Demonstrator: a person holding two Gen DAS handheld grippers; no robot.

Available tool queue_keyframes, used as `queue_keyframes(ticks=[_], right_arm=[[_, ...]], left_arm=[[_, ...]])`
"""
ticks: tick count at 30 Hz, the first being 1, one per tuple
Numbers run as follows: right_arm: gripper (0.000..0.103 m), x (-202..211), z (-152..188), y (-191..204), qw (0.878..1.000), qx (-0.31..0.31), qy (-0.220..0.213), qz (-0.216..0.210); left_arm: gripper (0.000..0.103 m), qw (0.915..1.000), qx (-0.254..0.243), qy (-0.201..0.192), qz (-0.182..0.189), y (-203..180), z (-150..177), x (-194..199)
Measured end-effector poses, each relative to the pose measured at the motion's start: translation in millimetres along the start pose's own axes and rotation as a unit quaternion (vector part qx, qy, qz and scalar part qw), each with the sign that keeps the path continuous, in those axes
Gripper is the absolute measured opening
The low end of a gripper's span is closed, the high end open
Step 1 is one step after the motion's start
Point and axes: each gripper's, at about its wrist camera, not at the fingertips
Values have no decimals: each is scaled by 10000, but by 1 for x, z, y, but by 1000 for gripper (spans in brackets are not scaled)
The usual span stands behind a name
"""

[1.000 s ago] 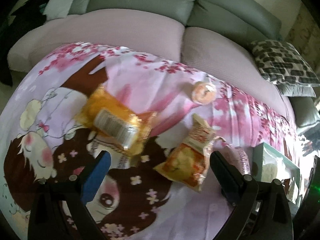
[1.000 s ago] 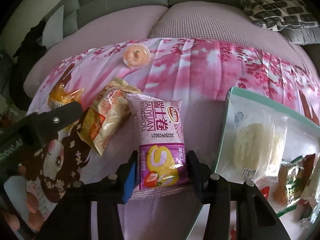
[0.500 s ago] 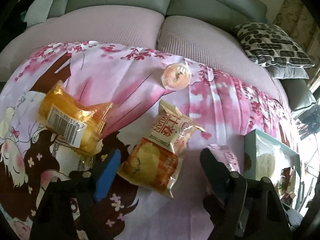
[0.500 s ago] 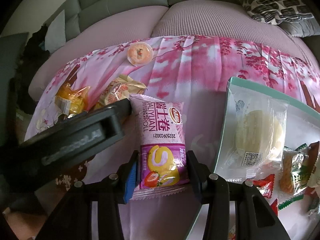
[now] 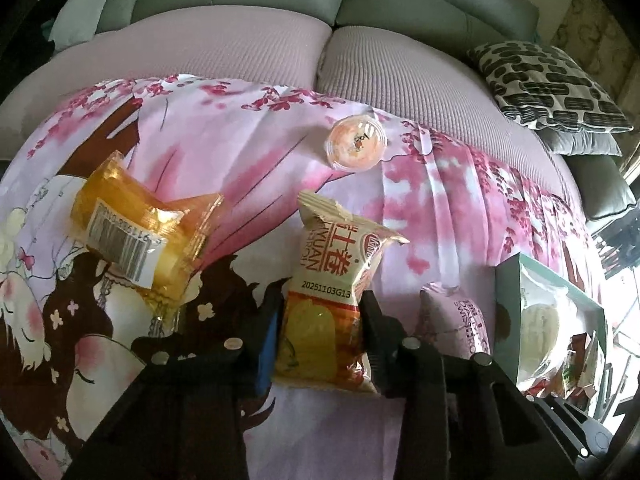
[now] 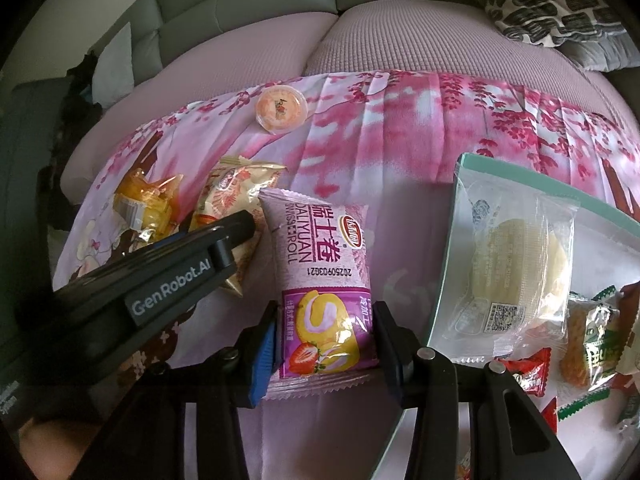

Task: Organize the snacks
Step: 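Grasp the pink-purple Swiss roll pack with the right tool while the left tool grasps the cream snack bag, then carry the Swiss roll pack and cream snack bag over the tray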

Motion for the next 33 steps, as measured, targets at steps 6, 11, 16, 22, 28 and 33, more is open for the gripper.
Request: queue_keyframes(ticks=[6,11,16,22,28,33], right_arm=[[46,3,2,1,10000,3,-34,-19],[45,14,2,2,9998,-9,-175,-67],[45,37,0,4,9989,-20,-443,-163],[45,72,-1,-7,9960,-173,-866,-139],[45,101,7,-36,9919,-532,-1144,138],[45,122,23,-70,9861,-899,-1296,518]], left_arm=[[39,9998,14,-185,-65,0,-2,17],[39,9991,5,-398,-119,-1,-5,37],[39,9980,8,-625,-121,-3,-3,62],[39,9957,-67,-919,-43,-13,1,91],[39,9933,-367,-1075,202,-41,10,110],[39,9896,-857,-1038,499,-82,23,117]])
Point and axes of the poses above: each gripper's, at about its wrist camera, not at the fingertips, and x roughly against the way its jaws point, y to its left, z to its underside, and after that the axes turned 2 degrees about x, right-handed
